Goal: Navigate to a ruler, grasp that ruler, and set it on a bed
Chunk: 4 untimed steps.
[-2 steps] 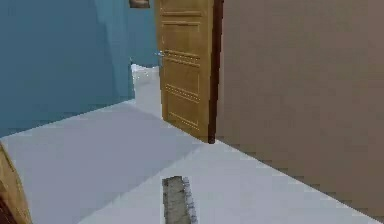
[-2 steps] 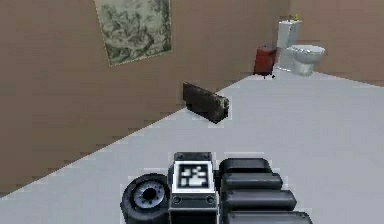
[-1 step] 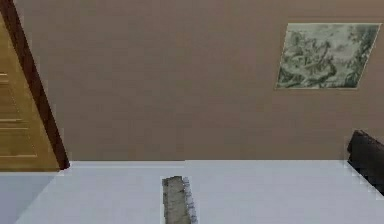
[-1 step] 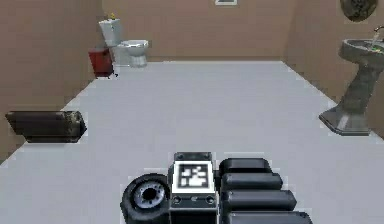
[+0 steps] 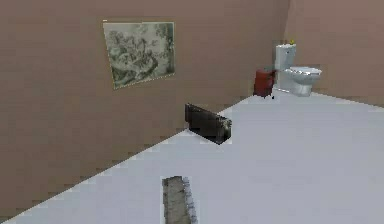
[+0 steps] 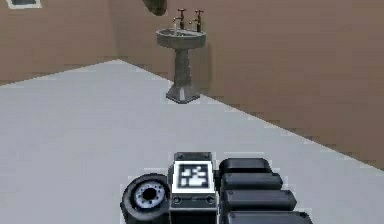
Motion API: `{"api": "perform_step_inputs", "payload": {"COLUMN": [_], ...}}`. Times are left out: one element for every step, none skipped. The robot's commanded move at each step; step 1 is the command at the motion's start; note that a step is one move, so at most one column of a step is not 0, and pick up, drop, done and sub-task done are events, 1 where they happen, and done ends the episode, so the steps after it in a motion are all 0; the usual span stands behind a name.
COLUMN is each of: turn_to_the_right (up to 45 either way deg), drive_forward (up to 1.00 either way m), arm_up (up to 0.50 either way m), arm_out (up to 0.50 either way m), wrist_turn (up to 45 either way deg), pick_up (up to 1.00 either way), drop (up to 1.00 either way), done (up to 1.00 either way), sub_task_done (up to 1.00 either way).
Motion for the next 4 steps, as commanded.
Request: {"api": "perform_step_inputs", "payload": {"turn_to_the_right": [42.0, 0.0, -45.0, -27.0], "drive_forward": [0.0, 0.1, 0.0, 0.0], "arm_up": [0.0, 0.0, 0.0, 0.0], "arm_out": [0.0, 0.0, 0.0, 0.0], "wrist_turn": [0.0, 0.0, 0.0, 0.0], "pick_up": [0.0, 0.0, 0.0, 0.0], "drop": [0.0, 0.0, 0.0, 0.0], "done": [0.0, 0.0, 0.0, 0.0], "sub_task_done": [0.0, 0.0, 0.0, 0.0]}}
